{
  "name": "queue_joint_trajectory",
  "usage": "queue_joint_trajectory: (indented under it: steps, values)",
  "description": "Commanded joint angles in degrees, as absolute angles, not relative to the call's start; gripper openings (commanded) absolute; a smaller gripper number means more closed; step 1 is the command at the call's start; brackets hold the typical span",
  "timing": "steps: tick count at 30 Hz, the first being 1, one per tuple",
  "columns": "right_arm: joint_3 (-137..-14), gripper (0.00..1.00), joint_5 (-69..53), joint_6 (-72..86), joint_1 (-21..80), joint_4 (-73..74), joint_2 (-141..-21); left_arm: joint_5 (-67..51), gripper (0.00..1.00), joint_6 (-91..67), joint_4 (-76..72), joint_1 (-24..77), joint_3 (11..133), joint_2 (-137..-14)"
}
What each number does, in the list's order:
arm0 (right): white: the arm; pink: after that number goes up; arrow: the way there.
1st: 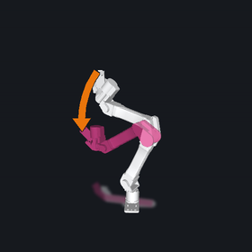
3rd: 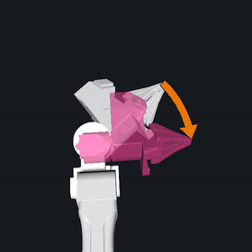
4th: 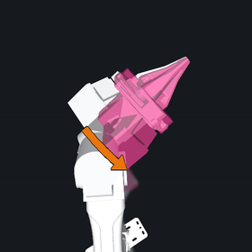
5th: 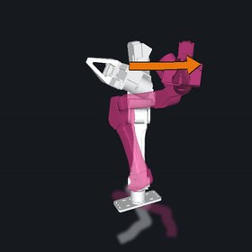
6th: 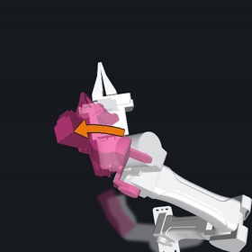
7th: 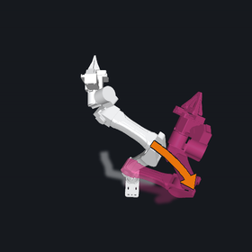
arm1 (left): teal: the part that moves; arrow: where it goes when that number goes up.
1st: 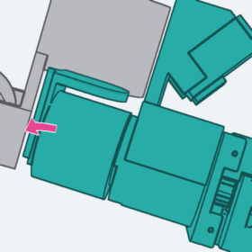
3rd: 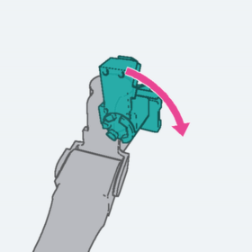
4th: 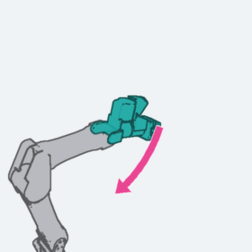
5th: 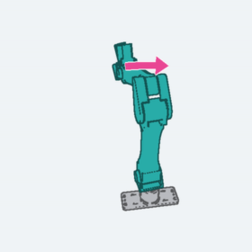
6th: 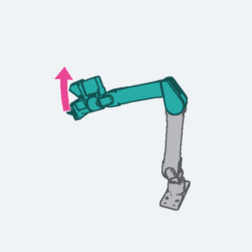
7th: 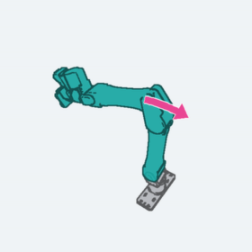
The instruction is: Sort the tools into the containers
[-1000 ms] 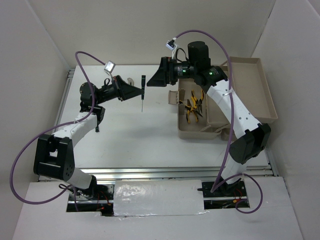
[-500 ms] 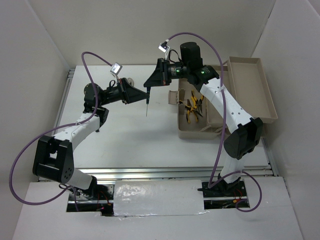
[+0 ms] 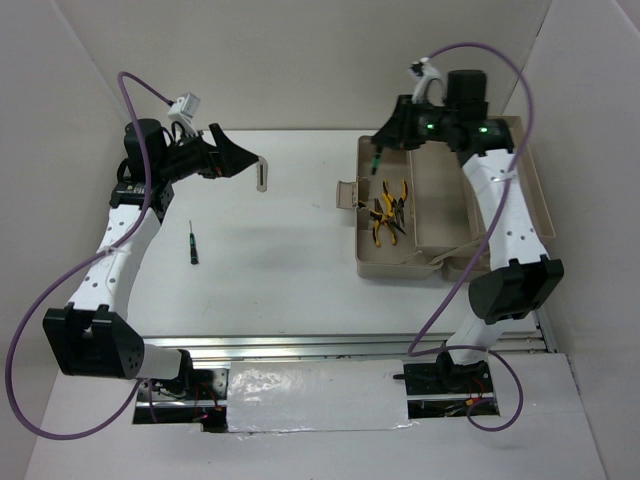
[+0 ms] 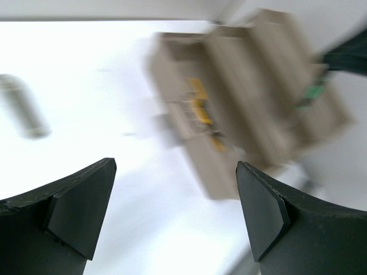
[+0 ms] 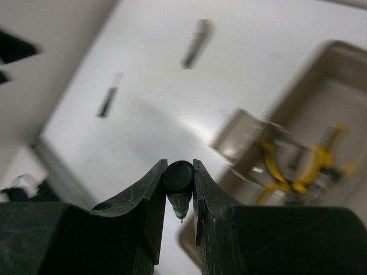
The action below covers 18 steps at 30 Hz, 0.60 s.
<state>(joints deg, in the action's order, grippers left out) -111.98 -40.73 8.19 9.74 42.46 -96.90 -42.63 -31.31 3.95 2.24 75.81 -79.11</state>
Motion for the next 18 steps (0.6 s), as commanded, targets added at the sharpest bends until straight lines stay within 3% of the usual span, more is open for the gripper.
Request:
queue_joint_trajectory:
  steps: [1,8,12,14,16,18]
  values:
    - [-115.49,0.00,-26.83,-5.70,5.19,57.20,-90.88,-16.22,0.99,-13.62,26.54,3.43,78.75,-73.57]
    - [-118.48,0.00,-6.89,-13.53,2.91,69.08,-97.27,3.13,0.99,-10.12,31.55,2.64,75.85,-70.93]
    - [-116.99,0.01,-1.77,-13.18,1.32,69.17,-101.33,10.01,0.99,-6.15,35.32,2.81,75.15,-74.26]
    - [-116.37,0.03,-0.18,-12.83,0.71,68.03,-103.53,10.37,0.94,-6.33,36.38,1.24,74.27,-76.72]
    - [-115.93,0.10,2.19,-12.57,0.62,66.89,-105.46,9.68,0.92,-7.47,36.74,-1.39,73.39,-78.57]
    - [-116.10,0.24,2.81,-12.13,0.35,66.53,-107.48,7.56,0.94,-7.73,37.87,-3.51,73.04,-80.76]
